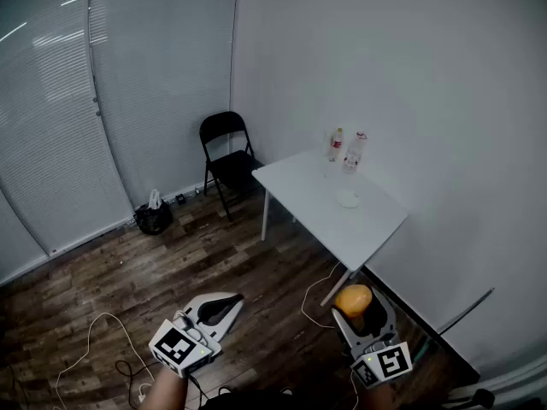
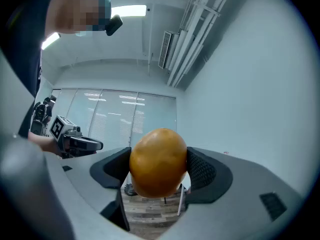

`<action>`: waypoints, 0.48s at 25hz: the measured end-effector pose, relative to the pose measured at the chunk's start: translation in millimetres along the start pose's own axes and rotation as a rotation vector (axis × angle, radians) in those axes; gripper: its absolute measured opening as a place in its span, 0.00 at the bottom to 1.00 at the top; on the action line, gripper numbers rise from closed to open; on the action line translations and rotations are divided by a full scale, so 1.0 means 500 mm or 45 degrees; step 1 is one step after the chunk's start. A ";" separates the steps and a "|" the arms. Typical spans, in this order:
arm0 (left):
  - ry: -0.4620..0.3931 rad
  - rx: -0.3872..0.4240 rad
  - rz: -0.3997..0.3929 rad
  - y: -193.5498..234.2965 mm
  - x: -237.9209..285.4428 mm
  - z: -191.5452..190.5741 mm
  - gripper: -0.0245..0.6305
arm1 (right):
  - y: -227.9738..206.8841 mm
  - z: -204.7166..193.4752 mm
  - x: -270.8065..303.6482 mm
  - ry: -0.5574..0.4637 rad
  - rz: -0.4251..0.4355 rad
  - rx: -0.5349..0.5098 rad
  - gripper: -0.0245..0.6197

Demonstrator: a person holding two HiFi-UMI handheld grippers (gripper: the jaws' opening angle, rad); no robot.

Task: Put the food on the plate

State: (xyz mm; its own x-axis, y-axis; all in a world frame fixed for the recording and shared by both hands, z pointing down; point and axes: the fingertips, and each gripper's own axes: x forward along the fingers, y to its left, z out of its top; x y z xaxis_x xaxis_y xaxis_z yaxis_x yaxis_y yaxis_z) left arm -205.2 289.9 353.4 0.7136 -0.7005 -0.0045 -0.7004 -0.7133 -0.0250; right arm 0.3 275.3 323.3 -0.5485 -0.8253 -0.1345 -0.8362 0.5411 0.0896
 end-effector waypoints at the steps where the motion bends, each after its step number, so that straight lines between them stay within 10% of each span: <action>1: -0.002 0.001 -0.003 -0.003 0.002 -0.002 0.07 | -0.001 -0.001 -0.001 0.000 0.001 0.002 0.58; 12: 0.002 -0.021 -0.016 -0.023 0.004 -0.006 0.07 | 0.001 -0.002 -0.020 -0.003 0.007 0.007 0.58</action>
State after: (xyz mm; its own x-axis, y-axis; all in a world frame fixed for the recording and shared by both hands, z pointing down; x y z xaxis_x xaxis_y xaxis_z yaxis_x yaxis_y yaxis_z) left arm -195.5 296.6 356.5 0.7224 -0.6915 -0.0029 -0.6915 -0.7224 -0.0086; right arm 5.3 283.5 325.5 -0.5533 -0.8218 -0.1360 -0.8330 0.5468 0.0846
